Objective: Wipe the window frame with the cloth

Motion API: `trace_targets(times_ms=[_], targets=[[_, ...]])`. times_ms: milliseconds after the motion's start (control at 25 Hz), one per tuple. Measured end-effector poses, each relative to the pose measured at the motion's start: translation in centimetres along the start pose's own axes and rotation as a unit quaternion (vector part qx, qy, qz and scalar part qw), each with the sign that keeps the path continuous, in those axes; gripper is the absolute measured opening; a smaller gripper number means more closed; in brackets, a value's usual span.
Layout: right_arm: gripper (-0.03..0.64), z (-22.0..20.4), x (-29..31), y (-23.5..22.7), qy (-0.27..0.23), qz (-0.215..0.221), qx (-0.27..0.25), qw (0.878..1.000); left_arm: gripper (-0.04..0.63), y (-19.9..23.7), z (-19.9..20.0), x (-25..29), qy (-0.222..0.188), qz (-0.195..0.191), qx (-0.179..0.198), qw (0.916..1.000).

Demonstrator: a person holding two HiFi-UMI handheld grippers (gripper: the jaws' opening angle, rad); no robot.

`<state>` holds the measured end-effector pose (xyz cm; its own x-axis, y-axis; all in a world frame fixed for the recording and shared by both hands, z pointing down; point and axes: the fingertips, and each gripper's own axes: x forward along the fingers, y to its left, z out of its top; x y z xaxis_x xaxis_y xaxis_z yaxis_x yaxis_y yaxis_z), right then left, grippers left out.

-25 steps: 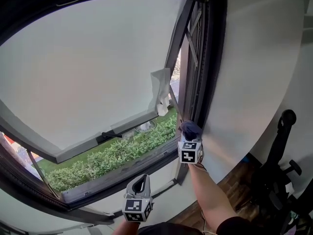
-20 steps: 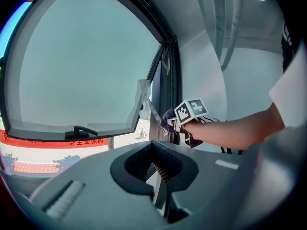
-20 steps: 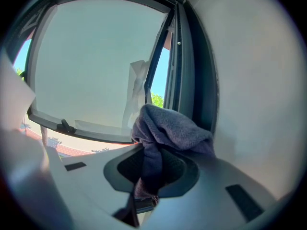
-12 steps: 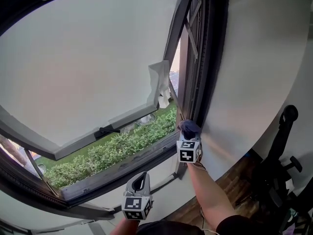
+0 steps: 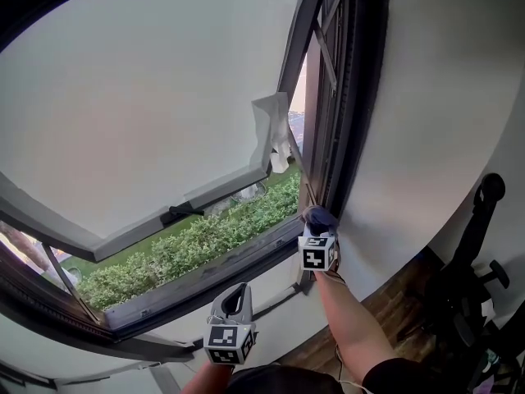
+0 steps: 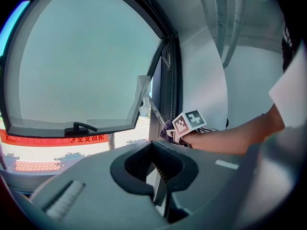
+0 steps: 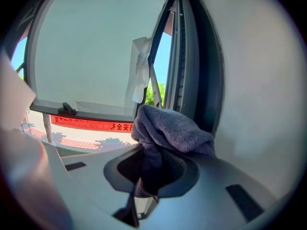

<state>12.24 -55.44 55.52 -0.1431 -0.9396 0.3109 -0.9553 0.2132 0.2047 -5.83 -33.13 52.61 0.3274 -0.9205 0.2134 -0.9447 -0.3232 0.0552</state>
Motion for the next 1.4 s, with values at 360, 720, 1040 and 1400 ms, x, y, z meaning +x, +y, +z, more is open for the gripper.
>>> trace_targets(times_ms=[360,720,1040,1400], targets=[[0.066,-5.8,1.7,0.9,0.075,0.021,0.035,0.996,0.009,1.3,-1.2,-1.2,0.014,0.018,-0.011,0.9997],[0.066,-6.1,1.7,1.2,0.076,0.036,0.048,0.995,0.009,2.3,-1.6,-2.0,0.023,0.030,-0.027,0.9989],[0.066,-6.0,0.0,4.9,0.069,0.090,0.027,0.993,0.009,1.9,-1.9,-1.9,0.030,0.022,-0.024,0.9990],[0.067,-6.5,-1.2,8.0,0.079,0.130,0.063,0.986,0.009,0.7,-1.3,-1.8,0.021,0.009,-0.010,0.9997]])
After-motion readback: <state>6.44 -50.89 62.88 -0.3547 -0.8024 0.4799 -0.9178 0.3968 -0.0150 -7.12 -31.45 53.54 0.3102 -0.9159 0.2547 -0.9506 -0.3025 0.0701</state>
